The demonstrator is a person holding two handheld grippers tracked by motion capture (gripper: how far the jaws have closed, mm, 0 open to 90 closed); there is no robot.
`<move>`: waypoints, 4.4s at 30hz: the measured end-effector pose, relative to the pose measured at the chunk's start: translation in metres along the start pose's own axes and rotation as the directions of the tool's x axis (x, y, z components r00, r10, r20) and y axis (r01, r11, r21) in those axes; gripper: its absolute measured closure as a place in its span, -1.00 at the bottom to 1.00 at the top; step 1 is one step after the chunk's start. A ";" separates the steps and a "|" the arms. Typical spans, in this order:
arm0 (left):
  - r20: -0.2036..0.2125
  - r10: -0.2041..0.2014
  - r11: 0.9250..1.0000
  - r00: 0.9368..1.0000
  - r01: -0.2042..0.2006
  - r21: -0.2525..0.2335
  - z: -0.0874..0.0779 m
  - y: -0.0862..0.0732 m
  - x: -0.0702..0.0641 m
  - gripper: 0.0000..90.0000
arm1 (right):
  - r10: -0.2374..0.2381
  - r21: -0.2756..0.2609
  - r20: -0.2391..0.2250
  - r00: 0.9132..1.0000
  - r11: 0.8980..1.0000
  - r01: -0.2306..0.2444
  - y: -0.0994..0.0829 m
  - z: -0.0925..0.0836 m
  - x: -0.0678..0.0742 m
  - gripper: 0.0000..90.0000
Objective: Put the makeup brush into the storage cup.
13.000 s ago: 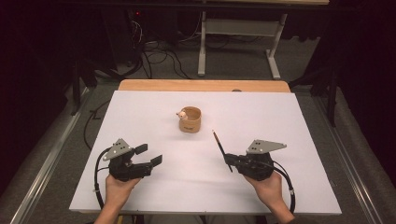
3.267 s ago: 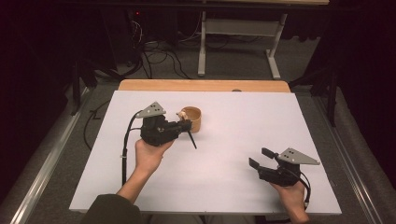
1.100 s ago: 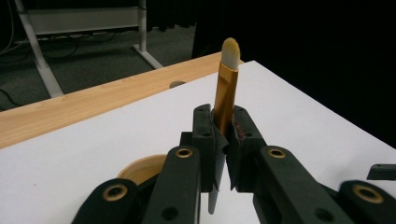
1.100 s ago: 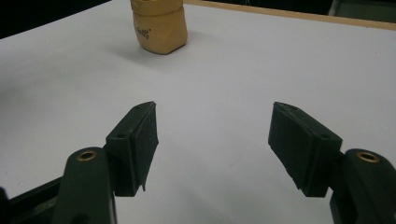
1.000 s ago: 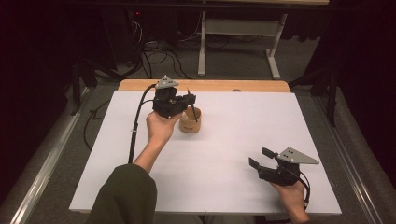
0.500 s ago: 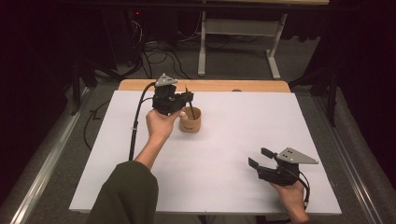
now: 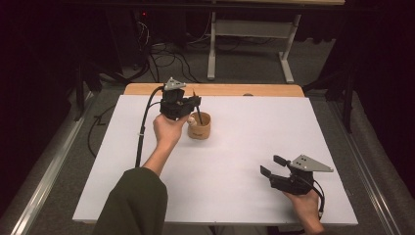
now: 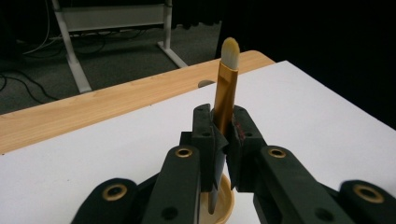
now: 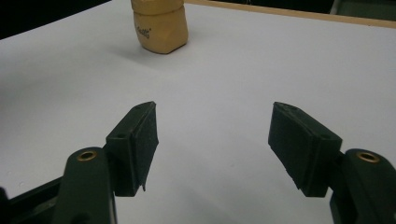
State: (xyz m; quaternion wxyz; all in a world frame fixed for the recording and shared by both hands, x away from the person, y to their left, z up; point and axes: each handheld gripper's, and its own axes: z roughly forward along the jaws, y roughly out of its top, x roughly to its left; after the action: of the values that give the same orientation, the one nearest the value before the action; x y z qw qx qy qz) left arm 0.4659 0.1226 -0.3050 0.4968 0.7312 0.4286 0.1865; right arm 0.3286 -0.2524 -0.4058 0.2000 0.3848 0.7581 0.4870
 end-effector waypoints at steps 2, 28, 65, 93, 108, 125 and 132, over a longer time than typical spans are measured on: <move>-0.004 0.010 1.000 1.000 -0.010 0.008 0.002 -0.001 -0.001 0.84 | 0.000 0.001 -0.001 1.000 1.000 0.000 0.000 0.000 0.000 -0.23; -0.011 0.020 0.996 1.000 -0.019 0.086 0.020 -0.009 -0.004 0.83 | -0.006 0.008 -0.008 1.000 1.000 0.006 0.000 0.002 0.001 -0.23; -0.017 -0.003 0.998 1.000 0.004 0.065 0.007 -0.017 0.002 -0.16 | -0.009 0.010 -0.007 1.000 1.000 0.009 0.000 0.002 0.001 -0.23; 0.022 0.014 1.000 1.000 -0.015 0.019 -0.012 -0.016 -0.004 -0.30 | -0.002 0.004 0.001 1.000 1.000 0.002 0.000 0.000 0.000 -0.23; 0.028 0.005 1.000 1.000 -0.005 0.005 -0.021 -0.018 -0.001 -0.31 | -0.004 0.005 0.001 1.000 1.000 0.004 0.000 0.000 0.001 -0.23; 0.053 -0.003 1.000 0.999 0.003 -0.005 -0.030 -0.021 -0.001 -0.31 | -0.003 0.007 0.002 1.000 1.000 0.003 0.000 0.000 0.000 -0.23; 0.060 0.002 1.000 0.998 -0.001 -0.020 -0.035 -0.021 -0.002 -0.31 | -0.004 0.008 0.002 1.000 1.000 0.004 0.000 0.000 0.000 -0.23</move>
State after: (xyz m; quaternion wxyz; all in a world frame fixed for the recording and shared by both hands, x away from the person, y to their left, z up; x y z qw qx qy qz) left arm 0.4307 0.1439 -0.3080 0.5165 0.7320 0.4109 0.1689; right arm 0.3284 -0.2522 -0.4063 0.2001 0.3846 0.7607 0.4832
